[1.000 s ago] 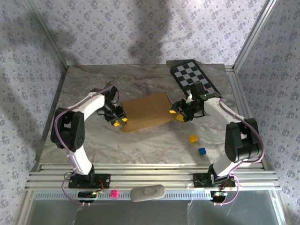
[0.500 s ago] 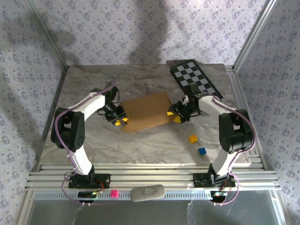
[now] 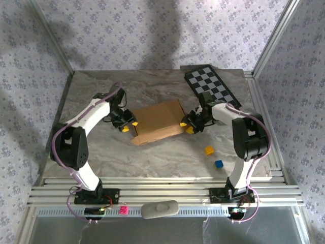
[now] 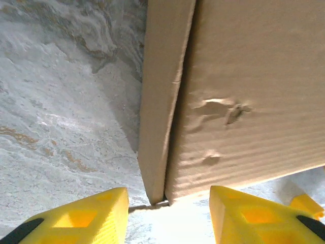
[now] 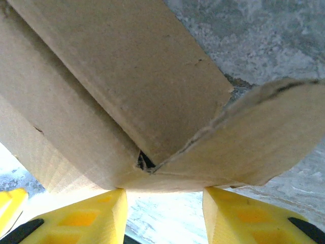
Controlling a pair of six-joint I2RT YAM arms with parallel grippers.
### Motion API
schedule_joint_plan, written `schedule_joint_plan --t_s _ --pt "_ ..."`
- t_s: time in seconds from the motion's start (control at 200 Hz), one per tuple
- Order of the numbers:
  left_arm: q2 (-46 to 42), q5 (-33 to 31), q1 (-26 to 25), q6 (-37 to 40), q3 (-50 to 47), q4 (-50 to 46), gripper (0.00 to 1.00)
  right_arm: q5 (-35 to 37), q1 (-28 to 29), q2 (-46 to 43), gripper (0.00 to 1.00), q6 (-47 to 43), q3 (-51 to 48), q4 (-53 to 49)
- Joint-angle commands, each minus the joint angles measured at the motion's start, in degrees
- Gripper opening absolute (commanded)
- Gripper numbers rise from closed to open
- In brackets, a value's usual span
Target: Fold the paper box
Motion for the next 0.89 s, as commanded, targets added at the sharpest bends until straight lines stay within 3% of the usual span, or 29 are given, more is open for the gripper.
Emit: schedule_joint_plan --t_s 0.0,0.29,0.5,0.77,0.89 --pt "0.02 1.02 1.26 2.01 2.50 -2.43 0.46 1.37 0.08 0.74 0.45 -0.11 1.63 -2.70" --pt "2.63 1.23 -2.62 3.67 3.20 -4.17 0.45 2.47 0.23 0.95 0.48 -3.98 7.35 -8.65" --pt "4.19 -7.25 -4.44 5.64 4.24 -9.31 0.45 2.22 0.11 2.57 0.48 -4.41 7.87 -8.98" --pt "3.98 -5.66 -4.20 3.38 -0.21 -0.58 0.46 2.04 0.06 4.21 0.48 -4.94 9.37 -9.43" --pt "4.98 -6.55 -4.36 2.58 -0.98 0.18 0.42 2.05 -0.01 4.18 0.48 -4.96 9.57 -9.48"
